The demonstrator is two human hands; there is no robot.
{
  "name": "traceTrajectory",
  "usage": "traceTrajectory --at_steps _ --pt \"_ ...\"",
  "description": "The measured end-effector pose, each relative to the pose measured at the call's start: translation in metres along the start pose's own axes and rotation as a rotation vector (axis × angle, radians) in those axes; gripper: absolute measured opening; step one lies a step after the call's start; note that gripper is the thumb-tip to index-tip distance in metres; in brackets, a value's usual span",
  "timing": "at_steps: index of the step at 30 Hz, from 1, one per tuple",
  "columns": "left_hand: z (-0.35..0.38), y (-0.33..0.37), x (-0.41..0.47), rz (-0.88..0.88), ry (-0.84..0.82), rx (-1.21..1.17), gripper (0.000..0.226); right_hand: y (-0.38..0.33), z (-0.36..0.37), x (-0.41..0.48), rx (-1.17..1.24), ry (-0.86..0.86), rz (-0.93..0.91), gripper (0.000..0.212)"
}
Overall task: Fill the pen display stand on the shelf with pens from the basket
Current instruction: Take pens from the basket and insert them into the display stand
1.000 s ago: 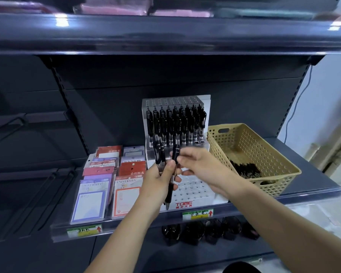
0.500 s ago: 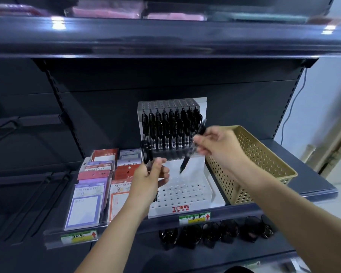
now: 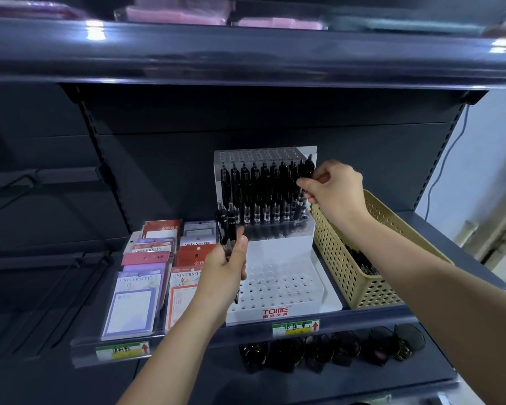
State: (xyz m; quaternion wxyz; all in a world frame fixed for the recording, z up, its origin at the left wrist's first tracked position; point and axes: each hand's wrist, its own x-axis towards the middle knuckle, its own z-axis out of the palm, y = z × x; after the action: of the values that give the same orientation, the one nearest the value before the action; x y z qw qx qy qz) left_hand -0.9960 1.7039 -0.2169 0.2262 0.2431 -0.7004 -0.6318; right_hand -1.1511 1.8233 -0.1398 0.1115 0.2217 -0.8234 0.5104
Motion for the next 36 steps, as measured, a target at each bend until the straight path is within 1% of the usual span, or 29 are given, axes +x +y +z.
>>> traceTrajectory --at_steps 3,5,9,12,15,18,23,26,28,30,32,34,36 --pt "-0.002 -0.001 0.001 -0.031 -0.003 -0.055 0.037 0.006 0.006 0.000 -0.026 -0.074 0.025 0.017" --pt "0.000 0.001 0.000 -0.054 -0.007 -0.121 0.033 0.011 0.009 -0.001 -0.032 -0.102 0.036 0.015" --pt "0.004 0.001 0.000 -0.089 -0.024 -0.263 0.021 0.016 0.009 -0.002 -0.039 -0.096 0.026 0.012" --pt "0.008 0.003 -0.001 -0.107 -0.042 -0.298 0.019 0.018 0.009 -0.002 -0.037 -0.099 0.032 0.012" --pt "0.010 0.005 -0.003 -0.109 -0.071 -0.290 0.016 0.018 0.007 0.000 -0.041 -0.128 0.050 0.011" --pt "0.010 0.005 -0.002 -0.112 -0.084 -0.302 0.013 0.017 0.007 0.001 -0.117 -0.165 0.033 0.011" --pt "0.013 0.007 -0.003 -0.095 -0.073 -0.307 0.009 0.017 0.009 -0.001 -0.182 -0.170 0.017 0.013" --pt "0.013 0.010 -0.006 -0.080 -0.092 -0.291 0.010 0.020 0.005 -0.008 -0.146 -0.133 0.033 0.020" --pt "0.014 0.010 -0.006 -0.064 -0.119 -0.279 0.014 0.024 0.002 -0.018 -0.073 -0.113 0.057 0.017" --pt "0.016 0.009 -0.007 -0.041 -0.141 -0.246 0.015 0.025 0.000 -0.031 0.006 -0.169 0.086 0.014" --pt "0.019 0.009 -0.010 -0.029 -0.148 -0.215 0.016 0.023 0.001 -0.044 0.071 -0.279 0.100 0.015" --pt "0.023 0.008 -0.011 -0.017 -0.137 -0.182 0.019 0.018 0.003 -0.055 0.117 -0.394 0.082 0.012" --pt "0.026 0.006 -0.012 -0.008 -0.135 -0.157 0.018 0.013 0.005 -0.061 0.174 -0.456 0.066 0.010"
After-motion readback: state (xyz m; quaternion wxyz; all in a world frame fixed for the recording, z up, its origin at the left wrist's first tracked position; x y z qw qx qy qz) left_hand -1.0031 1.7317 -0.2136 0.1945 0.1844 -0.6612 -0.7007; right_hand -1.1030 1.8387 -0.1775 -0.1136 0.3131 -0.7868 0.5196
